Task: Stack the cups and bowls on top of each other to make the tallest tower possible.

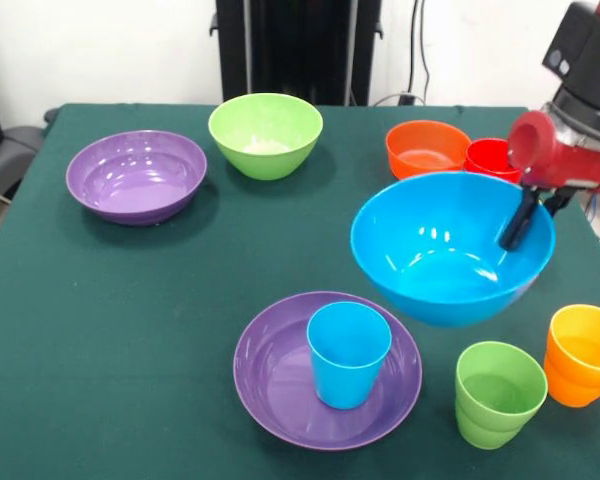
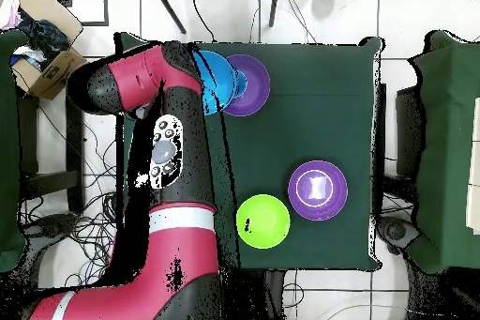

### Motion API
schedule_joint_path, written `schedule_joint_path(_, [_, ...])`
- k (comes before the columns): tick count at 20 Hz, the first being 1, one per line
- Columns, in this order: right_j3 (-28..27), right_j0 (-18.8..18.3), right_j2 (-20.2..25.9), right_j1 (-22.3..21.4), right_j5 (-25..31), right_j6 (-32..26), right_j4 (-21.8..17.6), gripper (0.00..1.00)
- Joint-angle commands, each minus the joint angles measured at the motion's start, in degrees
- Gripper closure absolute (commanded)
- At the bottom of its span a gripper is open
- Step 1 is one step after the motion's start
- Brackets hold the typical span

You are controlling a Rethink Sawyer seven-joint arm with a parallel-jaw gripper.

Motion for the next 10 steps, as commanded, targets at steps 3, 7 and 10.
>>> schedule_joint_path(3, [-3.2,-2.34,2.04,2.55,1.3,2.45,-0.16,1.0])
schedule_joint_path(7, [-9.81,-2.42,1.3,4.15,4.66,0.42,-1.08,1.0])
schedule_joint_path(10, [-13.49,-2.52,1.02,5.53,6.51,-0.45,-1.18,1.0])
